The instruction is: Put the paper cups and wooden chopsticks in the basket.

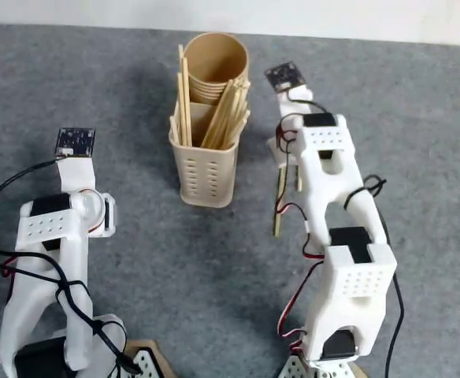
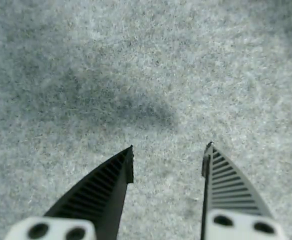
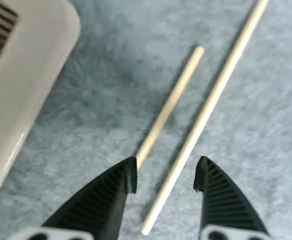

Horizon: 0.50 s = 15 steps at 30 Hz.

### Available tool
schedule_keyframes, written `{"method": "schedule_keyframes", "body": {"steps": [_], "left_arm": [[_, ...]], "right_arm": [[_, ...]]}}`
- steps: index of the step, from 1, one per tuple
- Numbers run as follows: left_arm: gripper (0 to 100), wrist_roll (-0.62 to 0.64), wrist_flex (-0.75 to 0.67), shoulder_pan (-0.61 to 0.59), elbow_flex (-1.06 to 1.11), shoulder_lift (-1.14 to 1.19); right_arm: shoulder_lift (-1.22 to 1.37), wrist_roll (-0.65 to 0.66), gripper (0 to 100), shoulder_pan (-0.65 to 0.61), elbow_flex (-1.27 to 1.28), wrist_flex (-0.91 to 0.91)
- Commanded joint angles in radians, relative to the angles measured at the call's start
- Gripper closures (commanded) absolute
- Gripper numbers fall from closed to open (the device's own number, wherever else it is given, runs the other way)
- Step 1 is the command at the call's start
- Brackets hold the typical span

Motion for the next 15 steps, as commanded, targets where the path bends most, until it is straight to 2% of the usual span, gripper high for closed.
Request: {"method": "schedule_keyframes", "body": {"steps": [1,10,12,14,15], "left_arm": [[77,-0.008,-0.014,-0.002,-0.004,-0.028],[77,-0.008,-0.014,-0.002,-0.002,-0.028],[77,-0.008,-0.014,-0.002,-0.002,-0.028],[77,-0.006,-0.014,-0.002,-0.002,-0.028],[77,-0.006,-0.014,-0.002,-0.002,-0.028]], "right_arm": [[0.056,0.009,79.9,-0.002,-0.008,0.001],[0.24,0.009,80.6,0.019,-0.101,-0.019],[0.245,0.005,86.6,0.036,-0.107,-0.019],[0.245,0.002,99.8,0.056,-0.113,0.01],[0.242,0.002,99.4,0.065,-0.114,0.036]]}}
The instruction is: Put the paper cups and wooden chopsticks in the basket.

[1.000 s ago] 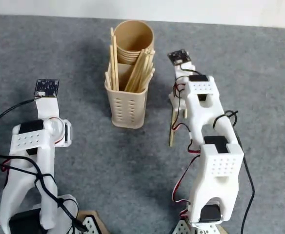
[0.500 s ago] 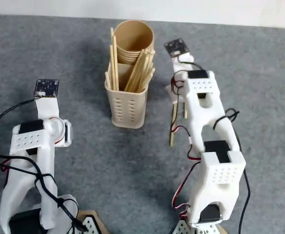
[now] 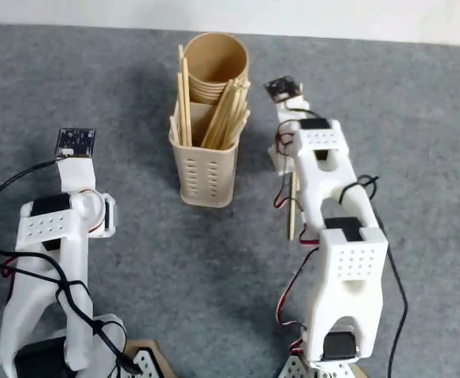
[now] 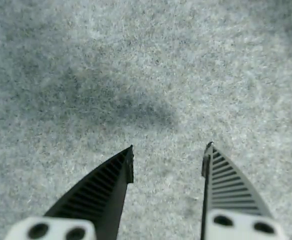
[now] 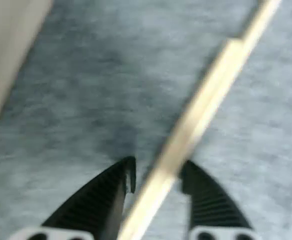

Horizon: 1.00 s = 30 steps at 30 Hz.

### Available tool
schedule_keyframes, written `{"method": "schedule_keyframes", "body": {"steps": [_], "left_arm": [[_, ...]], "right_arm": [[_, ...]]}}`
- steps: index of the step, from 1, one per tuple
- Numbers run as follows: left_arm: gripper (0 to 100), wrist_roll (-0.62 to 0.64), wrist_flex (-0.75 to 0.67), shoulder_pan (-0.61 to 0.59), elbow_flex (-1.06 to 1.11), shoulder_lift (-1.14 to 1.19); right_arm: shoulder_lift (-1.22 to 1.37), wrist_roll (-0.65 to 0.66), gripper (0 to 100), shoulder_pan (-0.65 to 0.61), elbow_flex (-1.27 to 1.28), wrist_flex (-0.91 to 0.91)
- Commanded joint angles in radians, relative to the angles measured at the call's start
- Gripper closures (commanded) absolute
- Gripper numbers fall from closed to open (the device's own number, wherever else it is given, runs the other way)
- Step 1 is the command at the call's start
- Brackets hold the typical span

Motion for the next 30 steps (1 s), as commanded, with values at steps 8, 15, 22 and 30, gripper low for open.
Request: {"method": "schedule_keyframes", "body": {"steps": [8,15,22,30], "left_arm": [[77,-0.005,-0.014,-0.002,-0.004,-0.028],[77,-0.005,-0.014,-0.002,-0.004,-0.028],[77,-0.005,-0.014,-0.002,-0.004,-0.028],[77,-0.005,-0.014,-0.002,-0.004,-0.028]], "right_arm": [[-0.002,-0.158,99.2,0.054,-0.295,0.282],[-0.228,-0.25,99.2,0.041,-0.596,0.524],[-0.519,-0.342,99.2,-0.016,-0.691,0.627],[-0.736,-0.342,99.2,-0.168,-0.693,0.725]]}}
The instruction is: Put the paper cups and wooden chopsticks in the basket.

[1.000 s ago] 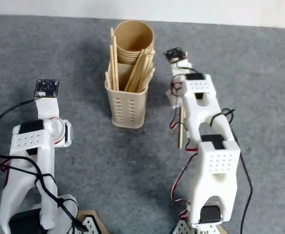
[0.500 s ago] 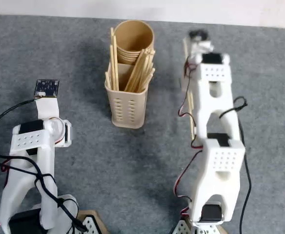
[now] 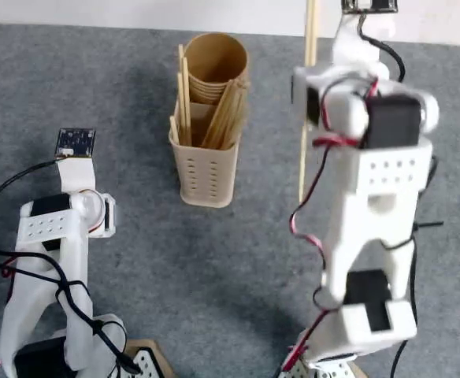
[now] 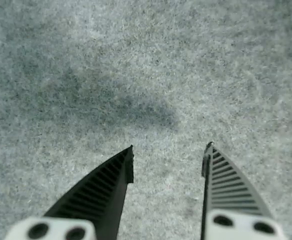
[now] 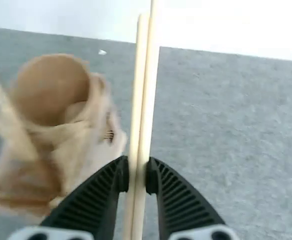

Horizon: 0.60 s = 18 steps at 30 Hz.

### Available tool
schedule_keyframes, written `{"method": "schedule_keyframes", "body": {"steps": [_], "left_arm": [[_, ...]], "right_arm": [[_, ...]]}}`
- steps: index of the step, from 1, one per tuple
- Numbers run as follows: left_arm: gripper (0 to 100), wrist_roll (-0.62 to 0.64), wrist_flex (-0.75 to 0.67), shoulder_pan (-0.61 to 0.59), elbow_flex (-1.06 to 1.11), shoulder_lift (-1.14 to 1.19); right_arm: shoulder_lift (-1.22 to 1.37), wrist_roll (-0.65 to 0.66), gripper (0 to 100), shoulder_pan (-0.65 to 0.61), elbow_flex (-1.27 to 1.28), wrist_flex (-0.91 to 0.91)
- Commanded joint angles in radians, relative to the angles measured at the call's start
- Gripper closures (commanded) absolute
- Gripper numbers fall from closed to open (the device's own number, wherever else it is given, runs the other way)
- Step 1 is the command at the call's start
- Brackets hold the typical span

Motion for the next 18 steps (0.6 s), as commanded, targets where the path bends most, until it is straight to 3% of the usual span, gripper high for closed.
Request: {"method": "schedule_keyframes", "body": {"steps": [1,10,18], "left_arm": [[77,-0.005,-0.014,-0.002,-0.004,-0.028],[77,-0.005,-0.015,-0.001,0.002,-0.028],[77,-0.005,-0.075,-0.001,0.033,-0.028]], "right_arm": [[-0.108,-0.008,99.2,-0.073,-0.035,0.015],[-0.197,-0.008,99.3,-0.196,-0.031,-0.309],[-0.213,-0.009,99.3,-0.236,-0.03,-0.294]]}}
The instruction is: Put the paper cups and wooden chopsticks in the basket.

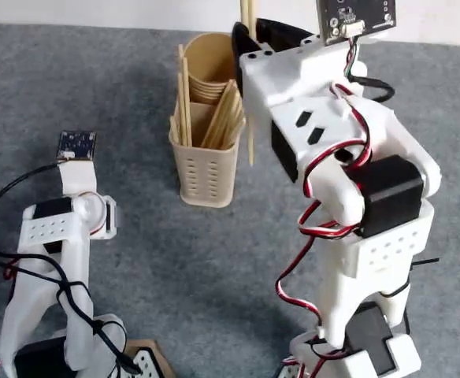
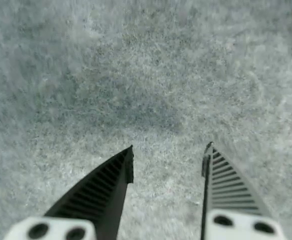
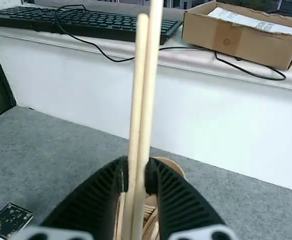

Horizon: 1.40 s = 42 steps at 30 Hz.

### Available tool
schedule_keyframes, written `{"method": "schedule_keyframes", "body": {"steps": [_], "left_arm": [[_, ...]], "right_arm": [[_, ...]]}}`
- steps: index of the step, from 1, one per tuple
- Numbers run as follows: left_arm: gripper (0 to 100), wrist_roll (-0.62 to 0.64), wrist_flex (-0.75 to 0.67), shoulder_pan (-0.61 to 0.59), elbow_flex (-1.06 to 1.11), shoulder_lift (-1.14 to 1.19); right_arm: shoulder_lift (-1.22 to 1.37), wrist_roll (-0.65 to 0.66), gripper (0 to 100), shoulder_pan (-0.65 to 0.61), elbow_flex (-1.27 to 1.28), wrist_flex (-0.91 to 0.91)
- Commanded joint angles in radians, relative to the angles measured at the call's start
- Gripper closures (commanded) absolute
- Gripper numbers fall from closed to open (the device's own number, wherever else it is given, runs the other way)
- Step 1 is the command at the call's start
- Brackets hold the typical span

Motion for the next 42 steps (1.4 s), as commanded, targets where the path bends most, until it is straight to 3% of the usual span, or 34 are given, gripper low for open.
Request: {"method": "schedule_keyframes", "body": {"steps": [1,12,16,22,27,32,38,42], "left_arm": [[77,-0.005,-0.021,-0.001,-0.005,-0.028],[77,-0.006,-0.02,0.03,-0.004,-0.028],[77,-0.006,-0.018,0.03,-0.004,-0.028],[77,-0.006,-0.018,0.03,-0.002,-0.028],[77,-0.006,-0.018,0.03,-0.002,-0.028],[77,-0.006,-0.02,0.03,-0.002,-0.028],[77,-0.006,-0.021,0.03,-0.002,-0.027],[77,-0.006,-0.021,0.03,-0.002,-0.027]], "right_arm": [[-0.039,-0.009,99.3,-0.008,-0.031,0.047],[-0.265,-0.009,99.4,-0.099,-0.114,0.384],[-0.268,-0.074,99.4,-0.048,-0.051,0.387],[-0.401,-0.092,99.4,-0.042,0.286,0.321],[-0.679,-0.092,99.4,-0.042,0.871,-0.035],[-0.88,-0.058,99.3,-0.044,1.461,-0.774],[-0.691,-0.031,99.3,-0.081,1.535,-1.193],[-0.526,-0.002,99.3,-0.081,1.38,-1.26]]}}
